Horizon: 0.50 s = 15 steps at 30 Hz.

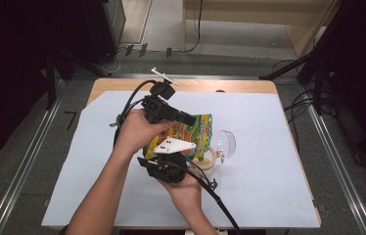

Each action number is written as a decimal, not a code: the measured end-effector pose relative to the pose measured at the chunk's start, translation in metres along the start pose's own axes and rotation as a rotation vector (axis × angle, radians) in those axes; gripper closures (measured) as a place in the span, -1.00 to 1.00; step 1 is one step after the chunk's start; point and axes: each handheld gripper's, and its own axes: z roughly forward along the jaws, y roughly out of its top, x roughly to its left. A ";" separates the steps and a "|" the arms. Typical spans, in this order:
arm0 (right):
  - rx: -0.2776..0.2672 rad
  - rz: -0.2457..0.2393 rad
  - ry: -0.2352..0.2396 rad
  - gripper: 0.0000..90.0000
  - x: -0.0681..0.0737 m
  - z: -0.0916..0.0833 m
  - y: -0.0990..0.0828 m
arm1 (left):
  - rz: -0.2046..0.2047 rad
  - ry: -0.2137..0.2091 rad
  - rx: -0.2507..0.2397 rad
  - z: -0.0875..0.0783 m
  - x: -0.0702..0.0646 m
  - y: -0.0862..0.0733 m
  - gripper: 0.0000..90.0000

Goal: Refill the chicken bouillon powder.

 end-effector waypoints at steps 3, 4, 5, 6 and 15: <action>0.006 -0.007 0.001 0.67 0.001 0.001 -0.001 | -0.006 0.002 0.000 0.000 0.000 -0.002 0.69; 0.006 -0.007 0.001 0.67 0.001 0.001 -0.001 | -0.006 0.002 0.000 0.000 0.000 -0.002 0.69; 0.007 -0.014 0.000 0.64 0.001 0.001 -0.002 | -0.007 0.001 0.006 -0.001 0.001 -0.003 0.69; 0.006 -0.015 0.003 0.60 0.000 0.001 -0.003 | -0.009 0.004 0.008 -0.001 0.002 -0.004 0.69; -0.014 -0.031 0.042 0.41 -0.001 0.005 -0.010 | -0.032 0.011 0.020 -0.003 0.008 -0.012 0.72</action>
